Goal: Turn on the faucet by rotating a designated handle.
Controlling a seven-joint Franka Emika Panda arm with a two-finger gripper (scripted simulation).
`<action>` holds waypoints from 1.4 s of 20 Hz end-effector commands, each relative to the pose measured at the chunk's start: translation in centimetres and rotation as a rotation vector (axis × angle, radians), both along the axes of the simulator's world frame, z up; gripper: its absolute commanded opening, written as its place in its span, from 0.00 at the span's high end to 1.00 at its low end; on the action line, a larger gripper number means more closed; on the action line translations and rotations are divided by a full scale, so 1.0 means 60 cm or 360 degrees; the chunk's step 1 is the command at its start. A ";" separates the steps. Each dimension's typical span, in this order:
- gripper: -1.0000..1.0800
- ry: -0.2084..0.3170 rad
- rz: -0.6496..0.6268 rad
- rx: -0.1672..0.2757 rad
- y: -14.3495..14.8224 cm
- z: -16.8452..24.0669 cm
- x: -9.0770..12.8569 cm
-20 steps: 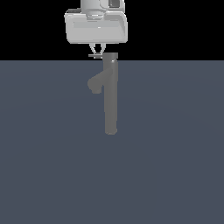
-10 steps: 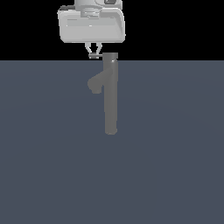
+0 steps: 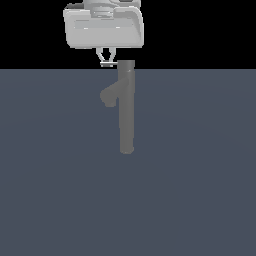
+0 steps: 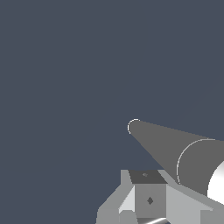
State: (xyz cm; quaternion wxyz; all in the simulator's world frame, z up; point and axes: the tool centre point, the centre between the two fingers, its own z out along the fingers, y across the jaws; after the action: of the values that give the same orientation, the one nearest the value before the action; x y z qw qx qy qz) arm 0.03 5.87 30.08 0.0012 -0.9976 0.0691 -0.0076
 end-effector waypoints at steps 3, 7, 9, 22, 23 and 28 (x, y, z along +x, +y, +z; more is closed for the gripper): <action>1.00 0.0017 -0.0001 -0.0002 -0.007 0.000 -0.031; 1.00 0.0020 0.0002 -0.0002 -0.011 0.000 -0.053; 1.00 0.0022 0.0003 -0.0002 -0.013 0.000 -0.064; 1.00 0.0019 0.0003 -0.0002 -0.070 -0.001 -0.099; 1.00 0.0021 0.0004 -0.0002 -0.077 0.000 -0.104; 1.00 0.0013 0.0050 0.0000 -0.068 -0.002 -0.099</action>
State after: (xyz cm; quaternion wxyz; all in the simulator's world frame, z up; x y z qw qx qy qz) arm -6.05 2.45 29.94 0.0014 -0.9987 0.0502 -0.0034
